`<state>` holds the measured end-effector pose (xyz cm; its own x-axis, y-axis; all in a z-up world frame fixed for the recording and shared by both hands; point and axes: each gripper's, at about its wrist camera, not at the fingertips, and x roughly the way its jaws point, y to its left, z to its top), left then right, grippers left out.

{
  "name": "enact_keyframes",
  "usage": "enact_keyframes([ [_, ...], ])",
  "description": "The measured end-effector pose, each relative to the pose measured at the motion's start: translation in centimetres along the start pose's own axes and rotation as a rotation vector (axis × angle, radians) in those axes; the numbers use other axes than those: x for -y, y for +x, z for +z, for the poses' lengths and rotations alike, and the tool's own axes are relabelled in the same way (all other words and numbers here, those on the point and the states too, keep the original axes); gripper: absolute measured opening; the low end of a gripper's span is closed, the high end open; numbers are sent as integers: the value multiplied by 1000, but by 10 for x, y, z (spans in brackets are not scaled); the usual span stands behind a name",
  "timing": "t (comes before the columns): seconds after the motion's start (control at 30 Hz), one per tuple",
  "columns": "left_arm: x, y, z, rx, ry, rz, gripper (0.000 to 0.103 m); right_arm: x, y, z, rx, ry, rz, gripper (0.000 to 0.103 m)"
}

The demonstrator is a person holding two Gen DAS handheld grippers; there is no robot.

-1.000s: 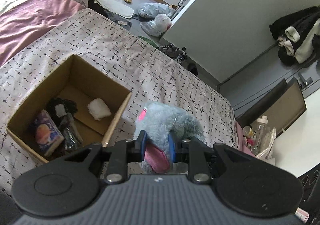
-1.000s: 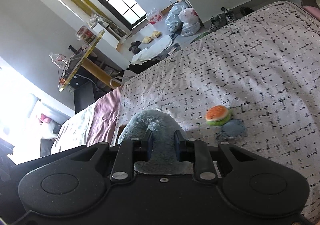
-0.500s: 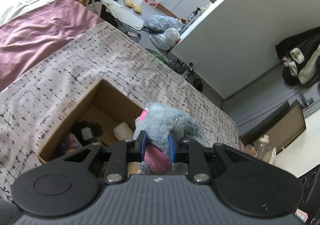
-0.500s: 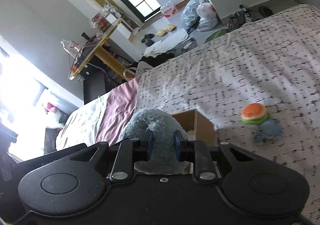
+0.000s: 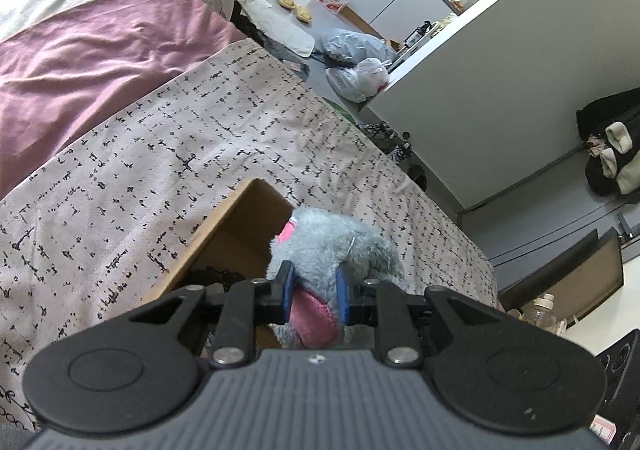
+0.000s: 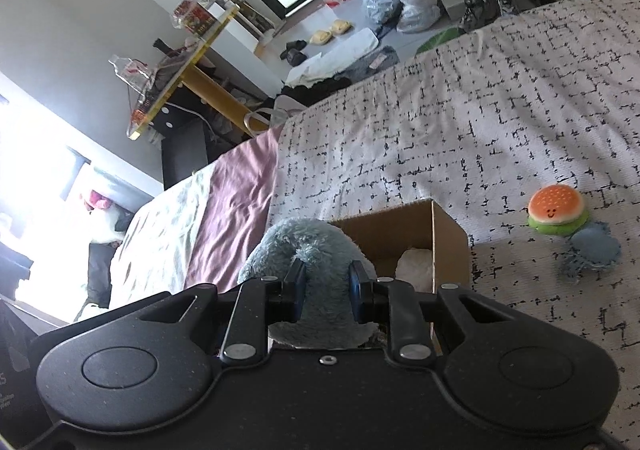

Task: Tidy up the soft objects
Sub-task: 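Lift and carry the elephant plush over the box with both tools, then open both tools to drop the elephant plush into the box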

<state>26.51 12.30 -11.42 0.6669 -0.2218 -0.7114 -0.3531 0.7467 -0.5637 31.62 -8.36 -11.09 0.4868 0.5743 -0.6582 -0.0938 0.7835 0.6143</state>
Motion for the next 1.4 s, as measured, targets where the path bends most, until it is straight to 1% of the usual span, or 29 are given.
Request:
enact_keyframes([
  [0.23, -16, 23, 7, -27, -29, 29, 20, -3, 24, 0, -35, -25, -42, 24],
  [0.27, -19, 27, 7, -34, -34, 38, 20, -3, 28, -1, -43, -25, -46, 26],
  [0.4, -26, 36, 9, -39, -52, 91, 20, 2, 36, -1, -71, -16, -47, 27],
  [0.53, -23, 35, 13, -22, -30, 139, 22, 8, 36, 1, -74, -2, -50, 27],
  [0.57, -22, 34, 13, -19, -21, 146, 24, 9, 34, 1, -72, 2, -50, 27],
  [0.63, -18, 31, 14, -13, -11, 145, 25, 11, 31, 2, -69, 8, -47, 28],
  [0.7, -14, 28, 12, -11, -5, 152, 27, 11, 25, 3, -64, 5, -41, 30],
  [0.77, -10, 24, 10, -4, -4, 162, 35, 10, 18, 2, -52, -7, -40, 38],
  [0.8, -8, 20, 8, 7, -4, 166, 38, 10, 15, 3, -48, -15, -38, 40],
  [0.87, -3, 13, 4, 30, 17, 165, 55, 9, 6, 3, -40, -32, -32, 45],
  [0.9, 0, 10, 3, 38, 30, 172, 59, 9, 2, 3, -37, -39, -29, 46],
  [0.97, 7, 5, 0, 58, 54, 202, 74, 10, -8, 2, -25, -43, -22, 52],
  [1.03, 11, -2, -2, 75, 63, 217, 80, 14, -16, 1, -15, -40, -13, 55],
  [1.07, 13, -6, -4, 76, 61, 220, 84, 16, -21, 0, -7, -44, -14, 59],
  [1.17, 17, -15, -8, 71, 55, 216, 86, 21, -35, -4, 11, -63, -27, 66],
  [1.3, 27, -26, -20, 102, 97, 245, 90, 30, -52, -7, 32, -76, -20, 70],
  [1.33, 28, -27, -23, 105, 101, 249, 91, 33, -57, -8, 38, -80, -21, 75],
  [1.37, 30, -29, -26, 106, 107, 253, 91, 35, -60, -9, 43, -82, -24, 82],
  [1.4, 32, -30, -30, 105, 115, 257, 92, 38, -64, -10, 54, -87, -26, 84],
])
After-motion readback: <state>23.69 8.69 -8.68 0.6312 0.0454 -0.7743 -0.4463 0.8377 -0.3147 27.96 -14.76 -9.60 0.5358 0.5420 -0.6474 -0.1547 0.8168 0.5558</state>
